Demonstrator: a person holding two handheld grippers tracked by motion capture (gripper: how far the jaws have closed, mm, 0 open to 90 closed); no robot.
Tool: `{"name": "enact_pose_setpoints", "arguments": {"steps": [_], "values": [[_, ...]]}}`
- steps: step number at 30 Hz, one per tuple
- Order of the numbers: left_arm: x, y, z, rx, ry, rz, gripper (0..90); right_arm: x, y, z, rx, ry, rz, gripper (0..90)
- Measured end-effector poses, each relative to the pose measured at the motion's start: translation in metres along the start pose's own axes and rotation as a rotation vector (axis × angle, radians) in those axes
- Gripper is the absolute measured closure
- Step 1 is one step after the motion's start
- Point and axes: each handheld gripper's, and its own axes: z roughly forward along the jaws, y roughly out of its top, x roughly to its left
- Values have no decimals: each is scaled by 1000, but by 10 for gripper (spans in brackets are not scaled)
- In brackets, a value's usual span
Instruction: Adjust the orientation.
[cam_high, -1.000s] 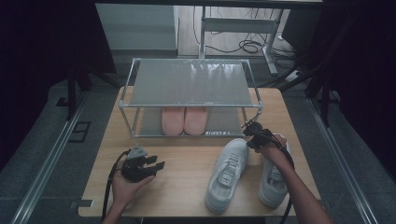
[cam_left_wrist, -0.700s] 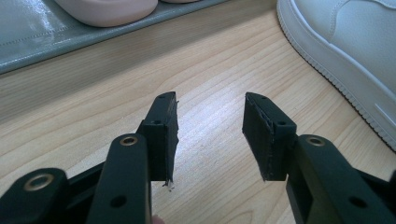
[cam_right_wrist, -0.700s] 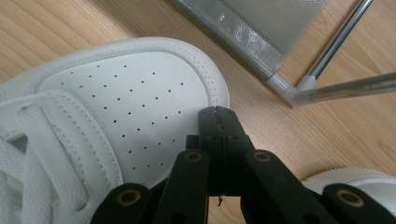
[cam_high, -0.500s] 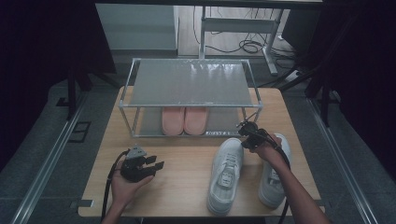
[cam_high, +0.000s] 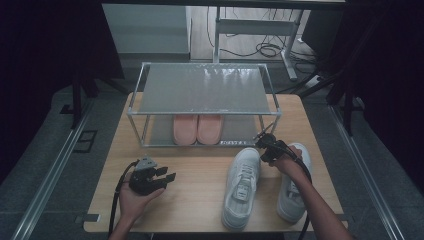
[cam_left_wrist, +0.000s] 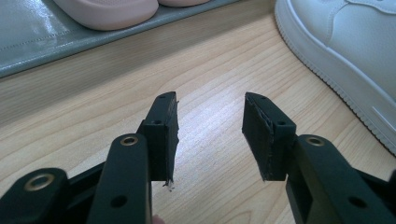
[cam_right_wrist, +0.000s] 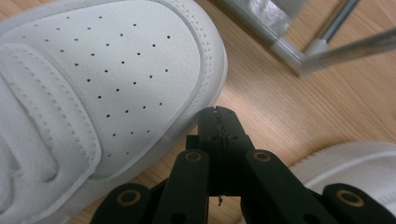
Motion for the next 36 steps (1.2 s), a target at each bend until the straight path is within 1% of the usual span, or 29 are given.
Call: {"name": "enact_pose_setpoints", "arguments": {"steps": [4, 6, 11, 15, 17, 19, 20, 22, 23, 24, 28, 29, 31, 34, 36], "values": [[1, 0, -1, -1, 3, -4, 559, 13, 5, -2, -1, 7, -55, 900], [1, 0, -1, -1, 3, -3, 560, 18, 7, -4, -4, 9, -71, 900], [0, 0, 0, 2, 0, 2, 560, 27, 10, -10, -23, 17, -93, 900], [0, 0, 0, 4, 0, 1, 560, 30, 11, -10, -30, 16, -97, 900], [0, 0, 0, 2, 2, 1, 560, 29, 11, -10, -32, 22, -87, 900], [0, 0, -1, 0, 2, -1, 560, 26, 10, -10, -36, 40, -71, 900], [0, 0, -1, -1, 2, -2, 560, 25, 9, -10, -31, 39, -68, 895], [0, 0, -1, -1, 0, 0, 560, 23, 7, -6, -14, 22, -64, 891], [0, 0, -1, -1, 0, 1, 560, 23, 6, -4, -7, 26, -61, 892], [0, 0, -1, -2, 0, 1, 560, 23, 6, -3, -3, 21, -65, 894], [0, 0, -1, -1, 0, 2, 560, 26, 7, -3, 1, 10, -69, 900], [-1, 0, -1, -2, 0, 2, 560, 26, 7, -3, -6, 17, -66, 900], [-1, 0, -1, -1, 0, 3, 561, 29, 10, -4, -21, 43, -66, 900], [-1, 0, -1, 0, 1, 2, 560, 41, 15, -4, -29, 39, -100, 900], [0, 0, -2, -1, 0, 0, 560, 48, 18, -5, -33, 45, -114, 900]]}}
